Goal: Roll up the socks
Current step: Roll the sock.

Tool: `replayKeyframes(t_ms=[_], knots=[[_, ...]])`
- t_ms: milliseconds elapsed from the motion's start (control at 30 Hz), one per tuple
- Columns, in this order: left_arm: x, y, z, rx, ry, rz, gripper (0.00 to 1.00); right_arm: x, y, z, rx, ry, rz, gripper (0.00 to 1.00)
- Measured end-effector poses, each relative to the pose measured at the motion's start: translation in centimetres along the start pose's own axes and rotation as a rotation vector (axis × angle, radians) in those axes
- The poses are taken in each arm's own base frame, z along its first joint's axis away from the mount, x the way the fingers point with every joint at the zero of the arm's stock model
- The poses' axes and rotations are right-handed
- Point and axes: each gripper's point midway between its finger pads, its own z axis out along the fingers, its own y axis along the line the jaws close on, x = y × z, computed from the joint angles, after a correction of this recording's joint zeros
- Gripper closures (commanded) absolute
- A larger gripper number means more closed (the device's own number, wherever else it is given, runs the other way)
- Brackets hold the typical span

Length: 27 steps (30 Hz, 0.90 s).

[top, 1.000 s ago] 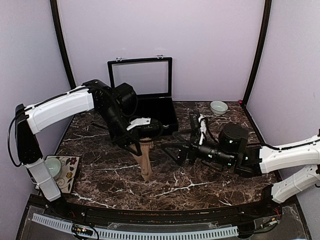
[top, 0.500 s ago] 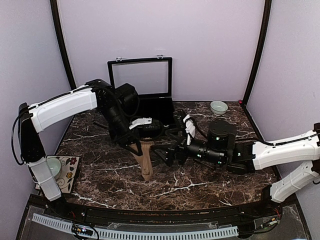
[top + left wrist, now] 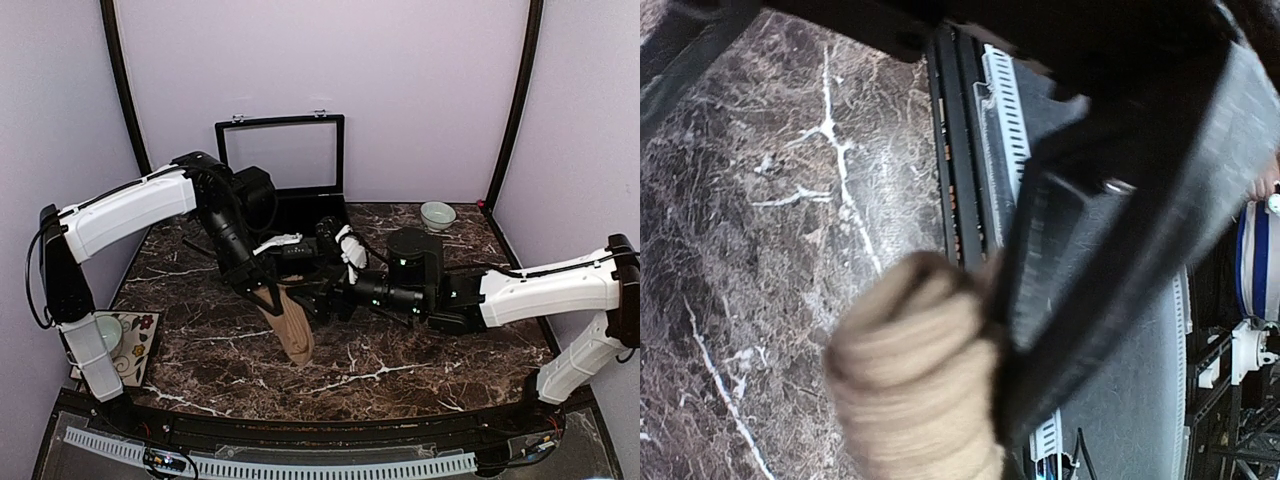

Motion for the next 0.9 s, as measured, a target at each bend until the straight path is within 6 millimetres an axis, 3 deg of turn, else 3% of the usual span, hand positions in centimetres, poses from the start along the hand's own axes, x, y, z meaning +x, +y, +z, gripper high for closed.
replayKeyframes(t_ms=[200, 333, 500, 733, 800, 900], knots=[[-0.3, -0.9, -0.1, 0.051, -0.012, 0.018, 1.0, 0.2, 0.2, -0.5, -0.085, 0.019, -0.053, 0.14], [-0.2, -1.3, -0.2, 0.072, -0.014, 0.015, 1.0, 0.8, 1.1, -0.7, -0.144, 0.047, -0.084, 0.21], [-0.4, -1.7, -0.3, 0.09, -0.027, 0.025, 1.0, 0.4, 2.1, -0.8, -0.204, 0.04, -0.098, 0.45], [-0.4, -1.9, -0.3, 0.099, -0.031, 0.04, 1.0, 0.1, 3.1, -0.8, -0.268, 0.038, -0.079, 0.53], [-0.4, -1.8, -0.3, 0.094, -0.027, 0.046, 1.0, 0.1, 3.1, -0.8, -0.275, 0.04, -0.068, 0.62], [-0.1, -1.4, -0.2, 0.07, -0.011, 0.054, 1.0, 0.0, 3.1, -0.9, -0.29, 0.039, -0.047, 0.84]])
